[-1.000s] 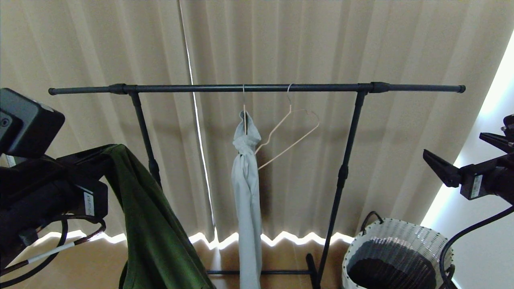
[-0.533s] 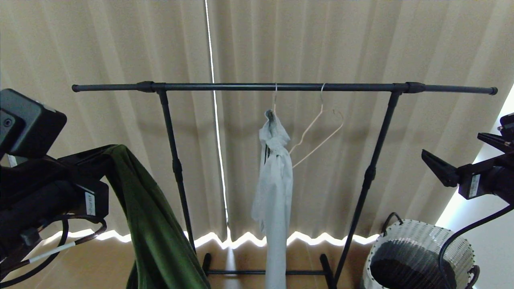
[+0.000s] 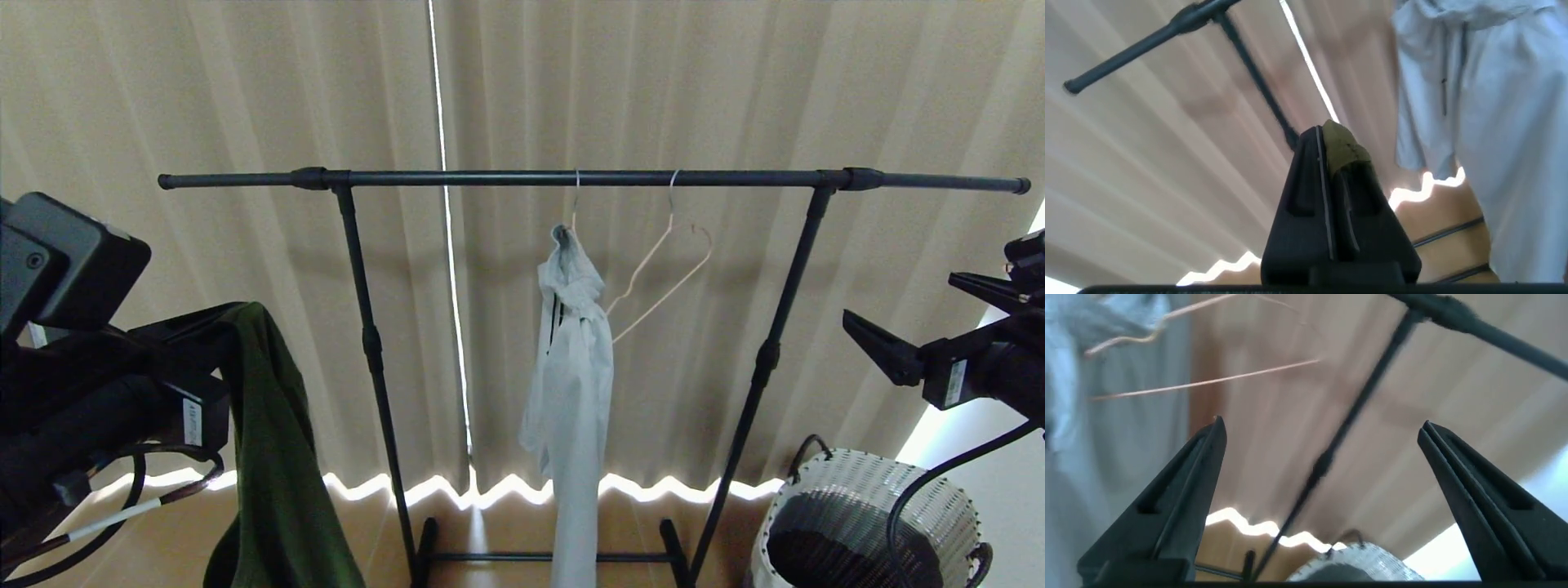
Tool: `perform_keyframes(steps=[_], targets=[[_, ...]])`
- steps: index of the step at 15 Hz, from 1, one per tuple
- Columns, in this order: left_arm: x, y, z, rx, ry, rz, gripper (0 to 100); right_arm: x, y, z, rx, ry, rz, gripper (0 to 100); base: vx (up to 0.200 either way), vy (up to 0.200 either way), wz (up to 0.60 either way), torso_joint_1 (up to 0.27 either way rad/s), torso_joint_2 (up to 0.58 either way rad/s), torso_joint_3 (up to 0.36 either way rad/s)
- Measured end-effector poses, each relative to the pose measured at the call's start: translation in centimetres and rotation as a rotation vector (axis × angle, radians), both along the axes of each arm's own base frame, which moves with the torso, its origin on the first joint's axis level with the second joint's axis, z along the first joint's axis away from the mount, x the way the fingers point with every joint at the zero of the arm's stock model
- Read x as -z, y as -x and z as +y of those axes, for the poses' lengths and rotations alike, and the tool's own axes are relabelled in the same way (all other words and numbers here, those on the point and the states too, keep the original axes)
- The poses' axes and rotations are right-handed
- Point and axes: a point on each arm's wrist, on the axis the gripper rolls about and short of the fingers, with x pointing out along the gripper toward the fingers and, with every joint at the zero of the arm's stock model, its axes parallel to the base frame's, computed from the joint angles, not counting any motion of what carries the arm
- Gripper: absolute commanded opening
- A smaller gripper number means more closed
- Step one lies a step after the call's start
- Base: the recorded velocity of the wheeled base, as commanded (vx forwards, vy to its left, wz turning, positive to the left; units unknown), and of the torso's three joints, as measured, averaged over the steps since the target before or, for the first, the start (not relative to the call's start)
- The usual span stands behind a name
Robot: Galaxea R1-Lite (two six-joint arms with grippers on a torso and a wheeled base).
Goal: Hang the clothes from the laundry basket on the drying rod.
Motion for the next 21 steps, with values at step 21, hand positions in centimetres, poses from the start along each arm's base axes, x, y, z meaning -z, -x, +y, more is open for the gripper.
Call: perform_keyframes(steps=[21], targets=[[0.8, -0.2, -0.1, -0.005, -0.021, 0.028, 0, 1.7, -5.6, 9.3, -0.260, -0.187, 0.155, 100, 0.086, 0.000, 0.00, 0.001, 0.00, 0.001]])
